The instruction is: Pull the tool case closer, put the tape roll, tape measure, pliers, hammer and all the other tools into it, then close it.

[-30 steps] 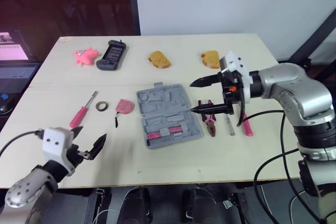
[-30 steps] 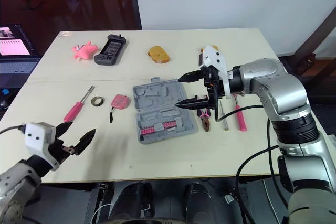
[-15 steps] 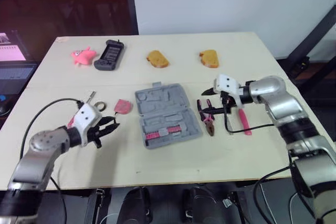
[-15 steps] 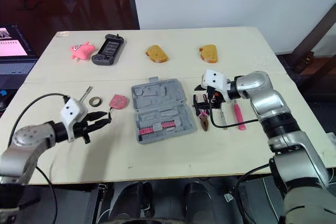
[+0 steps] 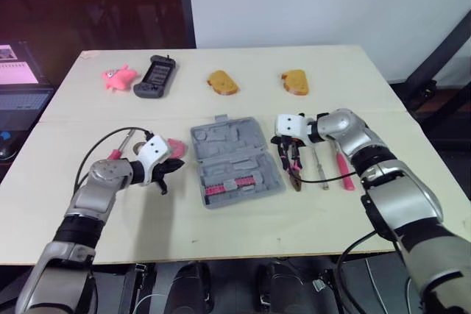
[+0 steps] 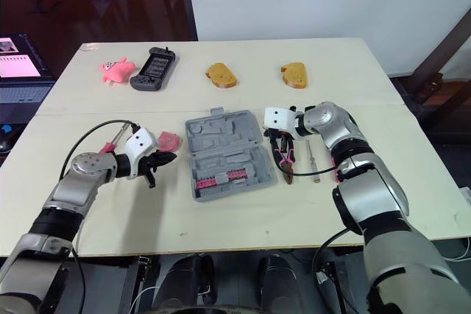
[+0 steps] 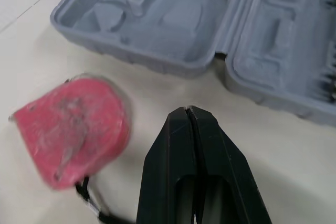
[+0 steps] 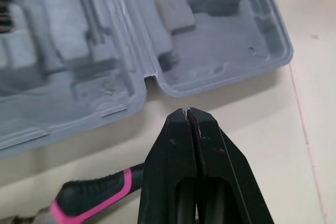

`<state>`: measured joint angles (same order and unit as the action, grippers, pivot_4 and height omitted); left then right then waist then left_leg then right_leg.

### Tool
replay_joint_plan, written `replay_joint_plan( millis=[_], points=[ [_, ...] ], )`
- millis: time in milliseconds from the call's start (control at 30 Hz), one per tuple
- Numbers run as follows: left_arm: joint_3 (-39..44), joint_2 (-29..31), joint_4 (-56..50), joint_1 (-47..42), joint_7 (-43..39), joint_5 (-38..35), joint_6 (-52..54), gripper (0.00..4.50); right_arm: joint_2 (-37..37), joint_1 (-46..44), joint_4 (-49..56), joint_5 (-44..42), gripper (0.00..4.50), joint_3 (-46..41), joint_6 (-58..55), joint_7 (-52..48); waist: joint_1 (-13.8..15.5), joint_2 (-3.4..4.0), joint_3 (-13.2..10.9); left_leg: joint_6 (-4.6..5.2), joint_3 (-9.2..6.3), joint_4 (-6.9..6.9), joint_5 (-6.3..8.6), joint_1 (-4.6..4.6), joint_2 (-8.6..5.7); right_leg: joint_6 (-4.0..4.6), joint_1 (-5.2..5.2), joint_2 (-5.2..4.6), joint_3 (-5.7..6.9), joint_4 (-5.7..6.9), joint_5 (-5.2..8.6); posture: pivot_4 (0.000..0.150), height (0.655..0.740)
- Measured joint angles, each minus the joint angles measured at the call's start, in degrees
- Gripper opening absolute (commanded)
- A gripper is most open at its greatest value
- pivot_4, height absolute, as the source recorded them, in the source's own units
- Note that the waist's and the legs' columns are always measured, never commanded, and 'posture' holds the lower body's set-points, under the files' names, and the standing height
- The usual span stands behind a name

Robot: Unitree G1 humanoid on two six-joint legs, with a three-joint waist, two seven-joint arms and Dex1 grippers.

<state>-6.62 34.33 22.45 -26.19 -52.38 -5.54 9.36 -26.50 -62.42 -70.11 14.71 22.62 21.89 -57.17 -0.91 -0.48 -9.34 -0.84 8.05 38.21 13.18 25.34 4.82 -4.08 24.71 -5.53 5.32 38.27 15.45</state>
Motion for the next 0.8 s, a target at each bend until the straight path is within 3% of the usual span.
replay_joint_plan(
  millis=[500, 800],
  points=[
    [-1.17, -5.39, 9.21, -4.37, 3.00, 3.31, -2.53, 0.00, 3.59, -0.69, -5.69, 7.79, 0.05, 0.83, 1.03, 5.81, -0.05, 0.00, 0.00, -0.01, -0.01, 0.02, -0.01, -0.01, -0.01, 0.00, -0.01, 0.00, -0.01, 0.06, 0.00, 0.150, 0.7188],
    [-2.30, -7.67, 11.30, -5.38, 0.55, 3.91, -2.52, 0.00, 5.16, -0.73, -6.80, 9.83, 0.05, 0.69, 0.84, 6.11, -0.15, 0.01, 0.00, -0.03, -0.01, 0.02, -0.02, -0.02, 0.00, 0.00, -0.01, 0.00, -0.02, 0.09, 0.00, 0.150, 0.7188]
  ],
)
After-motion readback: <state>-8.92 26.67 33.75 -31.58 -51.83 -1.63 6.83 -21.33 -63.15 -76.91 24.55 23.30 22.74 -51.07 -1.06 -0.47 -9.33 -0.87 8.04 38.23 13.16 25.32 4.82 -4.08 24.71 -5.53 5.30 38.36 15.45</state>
